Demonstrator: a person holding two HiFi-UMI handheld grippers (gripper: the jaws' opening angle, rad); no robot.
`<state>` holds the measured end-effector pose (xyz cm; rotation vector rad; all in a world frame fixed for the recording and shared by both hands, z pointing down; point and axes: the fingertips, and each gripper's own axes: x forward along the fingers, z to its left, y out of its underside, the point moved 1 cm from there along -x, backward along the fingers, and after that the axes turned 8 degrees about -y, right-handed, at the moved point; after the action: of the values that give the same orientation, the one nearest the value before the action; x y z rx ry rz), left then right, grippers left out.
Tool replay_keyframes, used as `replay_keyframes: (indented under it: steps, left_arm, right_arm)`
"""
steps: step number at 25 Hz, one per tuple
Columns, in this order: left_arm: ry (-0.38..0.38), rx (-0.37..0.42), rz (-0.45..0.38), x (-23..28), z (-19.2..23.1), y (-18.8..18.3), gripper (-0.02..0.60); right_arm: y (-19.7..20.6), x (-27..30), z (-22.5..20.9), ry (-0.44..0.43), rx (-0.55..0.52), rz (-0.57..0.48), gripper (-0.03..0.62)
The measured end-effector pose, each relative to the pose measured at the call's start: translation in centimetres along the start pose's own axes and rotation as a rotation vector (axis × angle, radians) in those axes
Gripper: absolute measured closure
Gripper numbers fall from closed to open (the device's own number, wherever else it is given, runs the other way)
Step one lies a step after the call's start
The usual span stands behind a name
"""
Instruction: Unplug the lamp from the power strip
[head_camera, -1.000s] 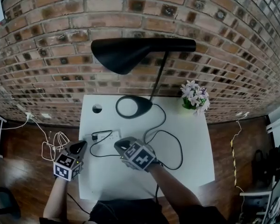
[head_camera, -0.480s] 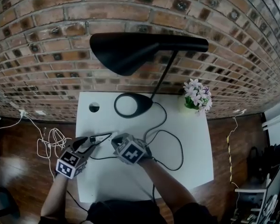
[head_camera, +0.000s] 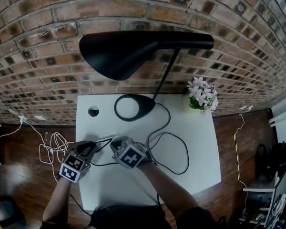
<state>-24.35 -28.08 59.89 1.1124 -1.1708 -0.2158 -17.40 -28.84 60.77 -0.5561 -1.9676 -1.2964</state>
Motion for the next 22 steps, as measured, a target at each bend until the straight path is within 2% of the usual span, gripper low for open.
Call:
replay_keyframes:
  steps: [1,5,11,15,18,20,22]
  left_arm:
    - [-0.003,-0.005,-0.002,0.1,0.2,0.1,0.519]
    - [-0.006,-0.013,-0.011,0.1,0.5,0.1,0.52]
    - [-0.003,-0.034,0.0,-0.1,0.5,-0.1,0.523]
    - [-0.018,-0.051,0.012,0.0,0.7,0.1,0.525]
    - [-0.022,-0.067,0.001,0.0,0.8,-0.1,0.525]
    - [-0.023,-0.089,0.0,-0.1,0.9,-0.1,0.525]
    - [-0.029,-0.156,0.008,-0.1,1.0,-0.1,0.525]
  right_arm:
    - [-0.1,0.1,0.1,-0.003,-0.009,0.0,0.605]
    - [0.1,0.8,-0.1,0.001,-0.013,0.02,0.602]
    - [0.0,1.0,0.1,0.069,-0.072,0.056,0.6]
    - [0.2,0.8,-0.2,0.093,0.012,0.048,0.6]
    - [0.2,0.8,-0.2,0.097,0.014,0.041,0.599]
    - [0.0,1.0,-0.1,0.089,-0.017,0.055,0.598]
    - [0.1,1.1,0.0,0.087,-0.045,0.084,0.599]
